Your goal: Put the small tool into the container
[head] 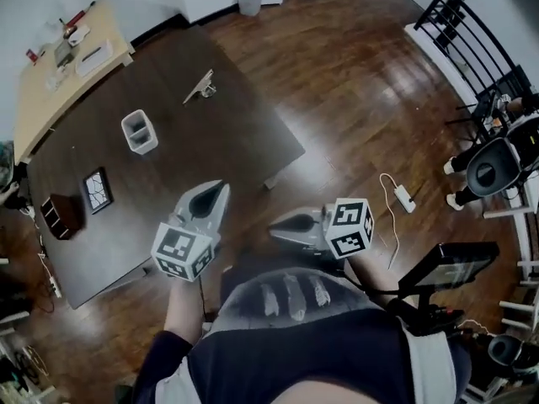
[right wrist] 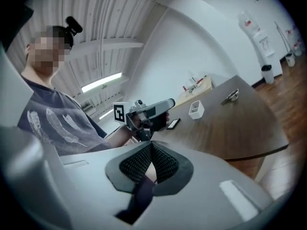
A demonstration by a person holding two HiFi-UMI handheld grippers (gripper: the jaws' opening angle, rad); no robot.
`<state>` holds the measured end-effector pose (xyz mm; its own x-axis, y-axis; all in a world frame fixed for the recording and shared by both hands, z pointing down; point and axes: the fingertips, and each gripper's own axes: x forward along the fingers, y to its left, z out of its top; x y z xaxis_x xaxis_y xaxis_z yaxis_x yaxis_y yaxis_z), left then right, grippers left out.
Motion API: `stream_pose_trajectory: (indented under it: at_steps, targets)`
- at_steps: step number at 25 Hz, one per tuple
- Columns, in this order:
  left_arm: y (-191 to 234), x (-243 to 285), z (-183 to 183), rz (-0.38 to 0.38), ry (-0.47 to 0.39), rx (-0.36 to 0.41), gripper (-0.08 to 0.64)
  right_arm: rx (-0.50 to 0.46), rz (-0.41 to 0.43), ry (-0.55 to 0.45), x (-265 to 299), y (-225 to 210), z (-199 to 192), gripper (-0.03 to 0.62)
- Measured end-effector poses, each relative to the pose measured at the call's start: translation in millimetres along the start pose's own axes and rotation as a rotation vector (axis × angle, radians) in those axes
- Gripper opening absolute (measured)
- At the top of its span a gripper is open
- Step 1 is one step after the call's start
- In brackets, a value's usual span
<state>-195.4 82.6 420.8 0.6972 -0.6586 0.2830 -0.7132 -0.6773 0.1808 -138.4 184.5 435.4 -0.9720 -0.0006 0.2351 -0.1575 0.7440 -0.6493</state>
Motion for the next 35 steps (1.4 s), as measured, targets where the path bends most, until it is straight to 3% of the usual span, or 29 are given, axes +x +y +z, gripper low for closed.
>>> stream_pose_trajectory:
  at_steps: [2,5,7,10,12,14,15,16,21,26,30,35]
  targets:
    - [-3.6,33.2,9.3,0.026,0.051,0.098,-0.003,-0.047,-0.053,-0.024,-37.1,-21.0,-1.1,0.002]
    - [5.7,73.7,21.3,0.104,0.131,0.252,-0.003,-0.04,-0.104,-0.049,-82.1,-53.6,-9.7,0.0]
    - [21.4,91.4,30.8,0.181,0.147,0.269,-0.003,-0.034,-0.09,-0.049,-104.8,-65.4,-12.0,0.002]
    - [53.6,109.1,35.5,0.298,0.173,0.221,-0.003,-0.027,-0.051,-0.037,-125.4,-79.3,-11.3,0.002]
    - [75.6,118.7,31.3,0.361,0.222,0.242,-0.002,-0.024,-0.04,-0.035,-130.2,-89.5,-8.4,0.002]
    - [97.3,127.8,31.1,0.406,0.263,0.294,0.156,-0.03,-0.031,-0.029,-127.8,-101.1,-4.3,0.002]
    - [108.2,132.2,32.9,0.423,0.276,0.325,0.209,-0.036,-0.028,-0.023,-125.1,-106.9,-1.5,0.002]
    - [119.3,137.1,33.9,0.435,0.292,0.357,0.218,-0.044,-0.03,-0.018,-122.7,-112.5,2.5,0.002]
    - [202.5,177.6,7.8,0.436,0.451,0.485,0.218,-0.077,-0.114,-0.001,-115.1,-149.0,43.8,0.002]
    - [300.7,228.5,-44.5,0.402,0.627,0.485,0.216,-0.063,-0.195,0.004,-94.3,-187.8,85.5,0.002]
    - [343.0,273.6,-75.4,0.329,0.734,0.522,0.215,-0.036,-0.251,0.025,-80.8,-211.5,99.1,0.002]
    - [372.7,299.3,-104.5,0.344,0.811,0.528,0.211,0.025,-0.317,-0.024,-95.2,-237.5,117.3,0.002]
